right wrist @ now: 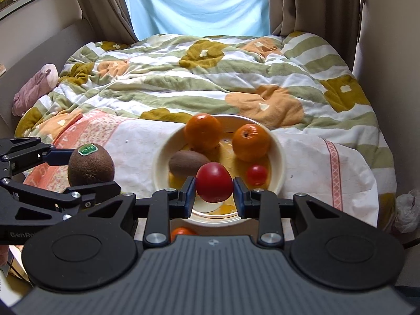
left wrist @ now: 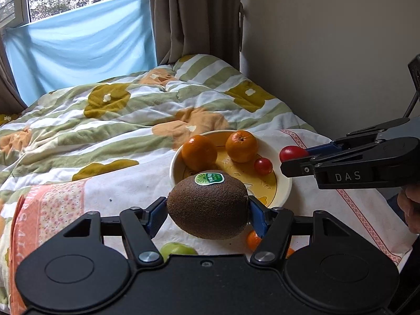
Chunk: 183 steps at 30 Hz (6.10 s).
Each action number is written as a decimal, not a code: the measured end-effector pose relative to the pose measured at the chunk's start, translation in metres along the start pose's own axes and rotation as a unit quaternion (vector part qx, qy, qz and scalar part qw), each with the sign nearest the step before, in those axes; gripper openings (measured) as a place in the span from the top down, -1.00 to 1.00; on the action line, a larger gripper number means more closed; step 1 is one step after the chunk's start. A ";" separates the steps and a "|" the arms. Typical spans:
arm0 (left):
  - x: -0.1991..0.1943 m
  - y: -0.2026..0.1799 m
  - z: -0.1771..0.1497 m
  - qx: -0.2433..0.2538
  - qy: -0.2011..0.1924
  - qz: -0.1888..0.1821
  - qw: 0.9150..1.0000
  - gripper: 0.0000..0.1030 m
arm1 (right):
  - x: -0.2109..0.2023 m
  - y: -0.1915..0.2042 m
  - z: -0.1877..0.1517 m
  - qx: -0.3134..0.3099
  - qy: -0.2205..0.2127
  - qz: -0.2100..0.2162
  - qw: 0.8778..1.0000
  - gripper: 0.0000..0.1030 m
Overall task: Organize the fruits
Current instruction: 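Carry the kiwi and tomato over the white bowl with both grippers, then lower the kiwi and tomato into the bowl and open both grippers, then move both grippers back toward the two green apples, then grasp a green apple with the left gripper while the right gripper grasps the other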
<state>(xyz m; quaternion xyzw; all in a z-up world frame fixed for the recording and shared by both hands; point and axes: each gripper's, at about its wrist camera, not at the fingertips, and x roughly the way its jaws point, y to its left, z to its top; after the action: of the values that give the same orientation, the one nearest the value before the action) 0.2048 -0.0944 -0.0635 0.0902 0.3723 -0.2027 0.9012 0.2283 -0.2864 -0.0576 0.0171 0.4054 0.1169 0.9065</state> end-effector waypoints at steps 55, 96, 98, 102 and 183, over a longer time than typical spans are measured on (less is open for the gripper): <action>0.049 -0.004 -0.012 -0.045 0.057 0.068 0.995 -0.71 | 0.093 -0.025 0.023 -0.026 0.051 0.054 0.997 0.12; -0.048 0.017 -0.024 -0.061 -0.017 0.140 0.988 -0.93 | 0.003 0.000 0.011 -0.050 -0.016 0.047 0.998 -1.00; -0.055 0.021 -0.027 -0.058 -0.022 0.139 0.988 -0.94 | -0.005 0.006 0.011 -0.049 -0.021 0.040 0.998 -1.00; -0.065 0.034 -0.032 -0.059 -0.026 0.121 0.991 -0.94 | -0.019 0.020 0.009 -0.039 -0.031 0.027 0.998 -1.00; 0.022 0.146 -0.112 0.017 0.077 -0.035 0.996 -0.17 | 0.096 0.152 -0.049 0.112 0.044 -0.058 0.991 -0.83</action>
<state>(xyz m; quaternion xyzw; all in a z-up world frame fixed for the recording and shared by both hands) 0.2110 0.0659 -0.1564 0.1078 0.4401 -0.2327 0.8605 0.2240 -0.1198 -0.1412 0.0899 0.4558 0.0184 0.8853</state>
